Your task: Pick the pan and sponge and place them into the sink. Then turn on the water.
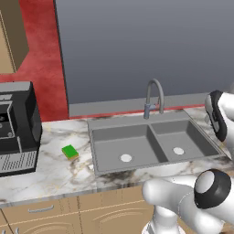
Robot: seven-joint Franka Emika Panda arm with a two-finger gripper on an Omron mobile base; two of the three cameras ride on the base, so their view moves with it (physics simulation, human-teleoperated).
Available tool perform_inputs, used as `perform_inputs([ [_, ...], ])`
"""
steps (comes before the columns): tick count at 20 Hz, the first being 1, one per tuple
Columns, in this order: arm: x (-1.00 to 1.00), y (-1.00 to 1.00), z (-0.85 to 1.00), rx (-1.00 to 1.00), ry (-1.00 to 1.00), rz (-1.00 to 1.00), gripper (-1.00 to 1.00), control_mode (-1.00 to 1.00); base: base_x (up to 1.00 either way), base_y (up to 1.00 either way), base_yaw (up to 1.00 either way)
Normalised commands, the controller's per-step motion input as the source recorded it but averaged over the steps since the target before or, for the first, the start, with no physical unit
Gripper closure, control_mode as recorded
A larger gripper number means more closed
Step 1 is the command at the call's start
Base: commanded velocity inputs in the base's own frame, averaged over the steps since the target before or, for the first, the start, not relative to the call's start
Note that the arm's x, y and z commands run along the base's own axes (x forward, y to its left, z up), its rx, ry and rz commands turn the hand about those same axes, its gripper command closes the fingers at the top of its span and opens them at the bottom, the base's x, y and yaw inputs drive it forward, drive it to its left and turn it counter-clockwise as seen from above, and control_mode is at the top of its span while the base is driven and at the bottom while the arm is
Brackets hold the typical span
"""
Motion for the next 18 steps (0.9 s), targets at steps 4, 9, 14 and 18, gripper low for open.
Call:
perform_inputs([
  [4,0.00,-0.35,-0.16,-0.01,0.00,0.00,-1.00,-1.00,0.00,0.00,0.00],
  [9,0.00,-0.36,-0.16,-0.01,0.00,0.00,-1.00,-1.00,0.00,0.00,0.00],
  [14,0.00,-0.34,-0.15,0.00,0.00,0.00,-1.00,-1.00,0.00,0.00,0.00],
  [18,0.00,-0.36,-0.15,0.00,0.00,0.00,-1.00,-1.00,0.00,0.00,0.00],
])
